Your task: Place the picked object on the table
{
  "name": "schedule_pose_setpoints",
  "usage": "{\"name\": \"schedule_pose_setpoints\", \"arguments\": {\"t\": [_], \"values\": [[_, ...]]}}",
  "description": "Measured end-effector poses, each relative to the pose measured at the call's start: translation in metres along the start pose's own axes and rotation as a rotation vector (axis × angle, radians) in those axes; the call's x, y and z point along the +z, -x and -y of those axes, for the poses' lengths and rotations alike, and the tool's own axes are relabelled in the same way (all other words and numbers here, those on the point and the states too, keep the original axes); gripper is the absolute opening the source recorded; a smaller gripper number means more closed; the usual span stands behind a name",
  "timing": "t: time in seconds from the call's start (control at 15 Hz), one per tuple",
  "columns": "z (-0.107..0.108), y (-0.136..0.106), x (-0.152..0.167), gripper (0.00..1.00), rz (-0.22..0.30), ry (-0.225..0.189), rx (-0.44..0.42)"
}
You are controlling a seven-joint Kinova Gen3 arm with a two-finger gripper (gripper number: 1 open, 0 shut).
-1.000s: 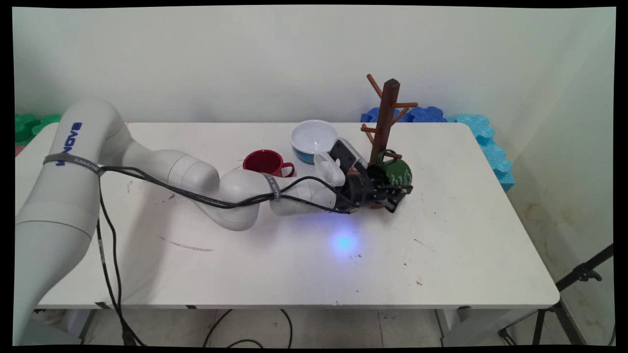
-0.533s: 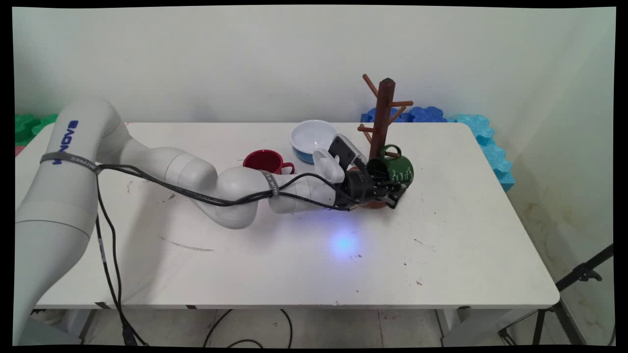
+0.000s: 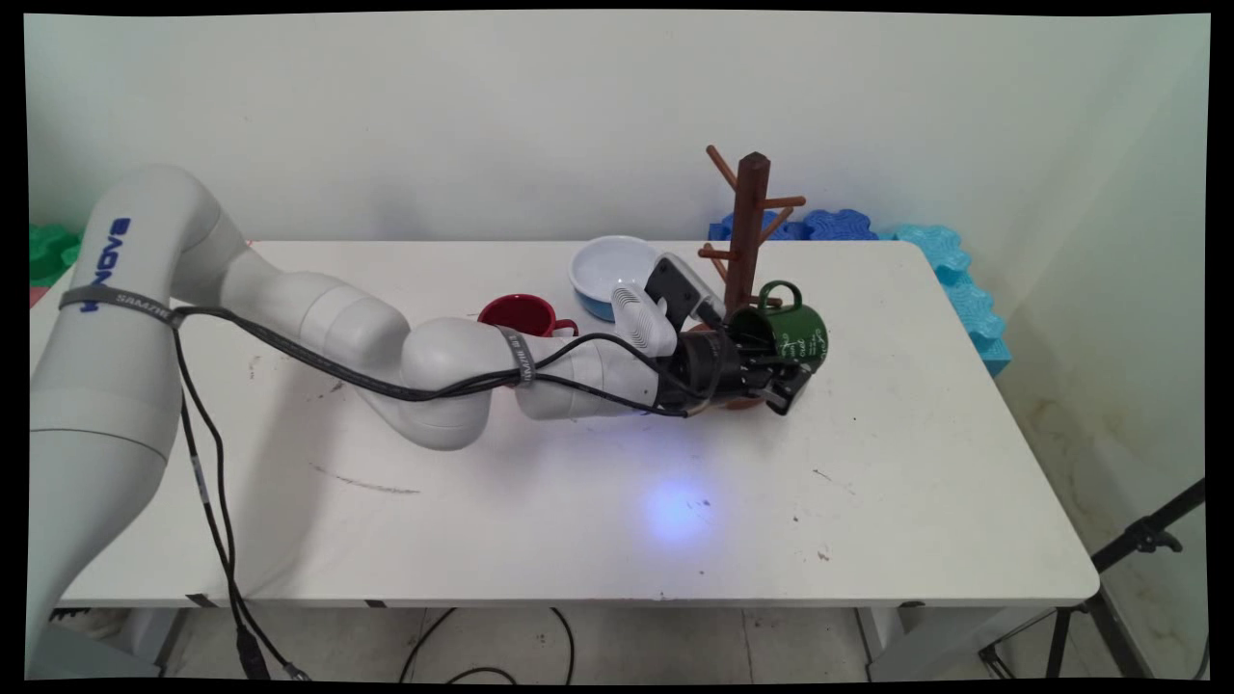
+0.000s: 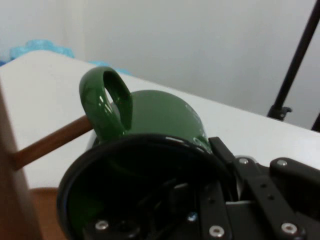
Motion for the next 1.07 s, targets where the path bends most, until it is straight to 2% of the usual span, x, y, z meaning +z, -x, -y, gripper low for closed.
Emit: {"name": "schedule_pose_setpoints", "arguments": {"t": [0.2,0.4,0.8,1.07], "values": [[-0.012,-0.012,-0.01,0.0,-0.003,0.025,0.003],[-0.02,-0.018,-0.022,0.0,0.015,0.045,0.016],[-0.028,-0.035,-0.065,0.0,0.111,0.081,0.089],[-0.027,-0.05,-0.1,0.0,0.18,0.105,0.168]]}}
